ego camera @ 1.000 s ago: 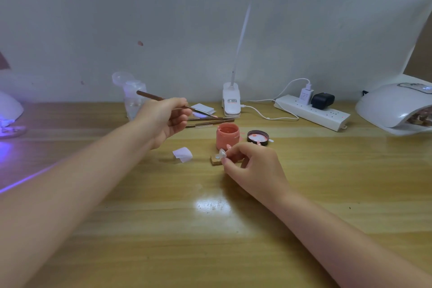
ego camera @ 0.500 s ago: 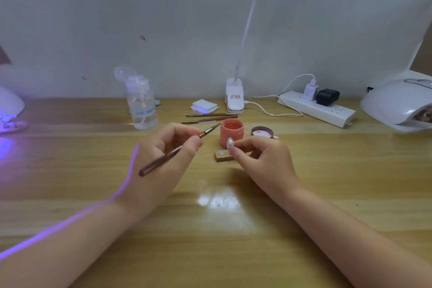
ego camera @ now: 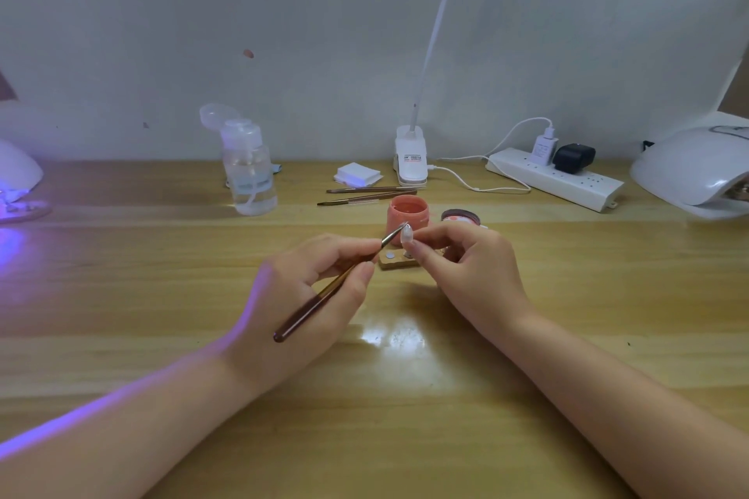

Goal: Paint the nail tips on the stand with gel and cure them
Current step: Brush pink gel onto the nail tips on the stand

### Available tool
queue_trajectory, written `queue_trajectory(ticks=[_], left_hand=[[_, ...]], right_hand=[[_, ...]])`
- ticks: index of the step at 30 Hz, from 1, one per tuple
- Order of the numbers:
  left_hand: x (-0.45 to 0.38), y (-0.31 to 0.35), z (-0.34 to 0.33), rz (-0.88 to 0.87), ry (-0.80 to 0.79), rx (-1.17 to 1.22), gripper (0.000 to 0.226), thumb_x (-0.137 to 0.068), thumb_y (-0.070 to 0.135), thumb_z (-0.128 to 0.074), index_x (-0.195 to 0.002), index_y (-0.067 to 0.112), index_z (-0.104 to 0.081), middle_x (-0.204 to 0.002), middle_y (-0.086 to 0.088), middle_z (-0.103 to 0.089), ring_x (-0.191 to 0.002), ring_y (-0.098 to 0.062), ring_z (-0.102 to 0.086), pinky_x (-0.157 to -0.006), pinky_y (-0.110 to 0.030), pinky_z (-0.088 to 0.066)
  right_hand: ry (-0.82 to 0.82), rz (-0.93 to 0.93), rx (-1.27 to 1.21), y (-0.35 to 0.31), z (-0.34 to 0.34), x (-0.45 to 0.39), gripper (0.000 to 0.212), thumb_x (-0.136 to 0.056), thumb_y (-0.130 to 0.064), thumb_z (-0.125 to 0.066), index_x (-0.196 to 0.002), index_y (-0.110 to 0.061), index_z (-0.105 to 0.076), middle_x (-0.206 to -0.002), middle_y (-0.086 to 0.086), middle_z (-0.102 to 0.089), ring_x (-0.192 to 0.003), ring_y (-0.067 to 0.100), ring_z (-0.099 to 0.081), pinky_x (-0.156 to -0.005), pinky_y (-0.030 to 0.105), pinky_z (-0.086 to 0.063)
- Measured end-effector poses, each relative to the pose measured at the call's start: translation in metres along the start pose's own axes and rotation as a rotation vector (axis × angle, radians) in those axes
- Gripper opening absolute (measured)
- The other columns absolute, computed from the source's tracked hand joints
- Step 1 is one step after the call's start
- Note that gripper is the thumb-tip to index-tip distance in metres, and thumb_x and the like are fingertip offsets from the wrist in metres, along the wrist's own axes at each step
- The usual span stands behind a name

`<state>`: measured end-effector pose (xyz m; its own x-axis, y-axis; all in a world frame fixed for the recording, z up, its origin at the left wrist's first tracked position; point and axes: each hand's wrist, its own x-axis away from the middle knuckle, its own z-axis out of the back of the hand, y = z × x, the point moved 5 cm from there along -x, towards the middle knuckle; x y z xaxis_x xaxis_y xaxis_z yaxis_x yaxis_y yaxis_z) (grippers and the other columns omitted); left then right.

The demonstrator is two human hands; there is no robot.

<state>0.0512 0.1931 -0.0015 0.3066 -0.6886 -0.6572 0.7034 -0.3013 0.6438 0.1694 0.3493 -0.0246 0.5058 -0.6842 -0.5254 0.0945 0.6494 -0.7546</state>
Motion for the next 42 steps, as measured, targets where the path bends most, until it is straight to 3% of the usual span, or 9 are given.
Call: queue_trajectory(ticks=[11, 13, 17, 20, 25, 32, 36, 39, 42], left_hand=[[-0.001, 0.0, -0.003, -0.074, -0.008, -0.046, 0.024, -0.087, 0.011, -0.062, -0.108, 0.021, -0.069, -0.1, 0.013, -0.07, -0.098, 0.005, -0.064, -0.083, -0.006, -0.045], [-0.001, -0.001, -0.003, -0.063, -0.018, -0.04, 0.023, -0.087, 0.013, -0.062, -0.106, 0.022, -0.069, -0.099, 0.012, -0.071, -0.098, 0.002, -0.065, -0.083, -0.008, -0.046], [0.002, -0.005, -0.001, 0.028, -0.057, 0.068, 0.017, -0.085, 0.03, -0.058, -0.098, 0.029, -0.069, -0.09, 0.011, -0.074, -0.092, -0.007, -0.07, -0.082, -0.018, -0.052], [0.004, -0.006, 0.0, 0.075, -0.048, 0.126, 0.019, -0.082, 0.034, -0.053, -0.095, 0.029, -0.068, -0.093, 0.011, -0.073, -0.09, -0.01, -0.071, -0.083, -0.023, -0.054], [0.002, -0.006, -0.001, 0.101, -0.027, 0.095, 0.019, -0.087, 0.023, -0.06, -0.102, 0.033, -0.068, -0.099, 0.017, -0.073, -0.095, 0.001, -0.068, -0.082, -0.011, -0.049], [0.004, -0.008, 0.001, 0.096, -0.049, 0.117, 0.02, -0.083, 0.035, -0.055, -0.094, 0.028, -0.07, -0.09, 0.01, -0.074, -0.09, -0.01, -0.071, -0.083, -0.03, -0.056], [0.002, -0.009, 0.002, 0.099, 0.0, 0.134, 0.016, -0.085, 0.033, -0.056, -0.096, 0.034, -0.068, -0.092, 0.011, -0.074, -0.09, -0.008, -0.07, -0.082, -0.024, -0.054], [0.0, -0.013, -0.002, 0.14, -0.014, 0.119, 0.019, -0.088, 0.027, -0.061, -0.101, 0.037, -0.068, -0.097, 0.015, -0.074, -0.095, -0.003, -0.069, -0.083, -0.016, -0.051], [0.001, -0.013, -0.002, 0.13, -0.038, 0.11, 0.018, -0.086, 0.033, -0.06, -0.101, 0.035, -0.07, -0.096, 0.014, -0.074, -0.096, -0.006, -0.068, -0.083, -0.018, -0.052]], right_hand=[[0.01, 0.022, 0.023, 0.0, 0.0, 0.0, 0.005, -0.082, -0.025, -0.076, -0.086, -0.021, -0.077, -0.069, -0.009, -0.068, -0.053, 0.012, -0.047, -0.057, 0.022, -0.037], [0.016, 0.02, 0.016, 0.0, 0.0, 0.0, 0.004, -0.082, -0.023, -0.076, -0.085, -0.022, -0.077, -0.069, -0.011, -0.067, -0.057, 0.019, -0.052, -0.058, 0.024, -0.04], [0.025, 0.027, 0.006, 0.001, 0.0, 0.0, 0.002, -0.081, -0.025, -0.077, -0.082, -0.024, -0.077, -0.064, -0.016, -0.063, -0.055, 0.006, -0.047, -0.058, 0.022, -0.038], [0.03, 0.02, -0.008, 0.001, 0.001, 0.0, 0.007, -0.083, -0.03, -0.075, -0.081, -0.023, -0.077, -0.065, -0.014, -0.064, -0.055, 0.008, -0.046, -0.058, 0.026, -0.04], [0.003, 0.023, -0.003, -0.002, 0.0, 0.001, 0.011, -0.084, -0.031, -0.074, -0.085, -0.022, -0.078, -0.073, -0.007, -0.07, -0.054, 0.011, -0.045, -0.057, 0.025, -0.039], [0.017, 0.008, -0.024, -0.002, 0.001, 0.002, 0.011, -0.085, -0.029, -0.073, -0.082, -0.018, -0.077, -0.067, -0.004, -0.067, -0.06, 0.029, -0.052, -0.059, 0.033, -0.042], [-0.001, 0.002, -0.037, -0.003, 0.0, 0.001, 0.013, -0.085, -0.029, -0.072, -0.083, -0.017, -0.077, -0.069, -0.002, -0.068, -0.058, 0.027, -0.053, -0.059, 0.038, -0.046], [-0.006, 0.006, -0.04, -0.004, 0.0, 0.001, 0.013, -0.085, -0.029, -0.073, -0.084, -0.017, -0.077, -0.07, -0.005, -0.068, -0.055, 0.017, -0.051, -0.056, 0.032, -0.044], [0.001, 0.002, -0.028, -0.004, 0.0, 0.001, 0.012, -0.085, -0.029, -0.073, -0.084, -0.018, -0.077, -0.07, -0.006, -0.069, -0.055, 0.015, -0.05, -0.057, 0.029, -0.041]])
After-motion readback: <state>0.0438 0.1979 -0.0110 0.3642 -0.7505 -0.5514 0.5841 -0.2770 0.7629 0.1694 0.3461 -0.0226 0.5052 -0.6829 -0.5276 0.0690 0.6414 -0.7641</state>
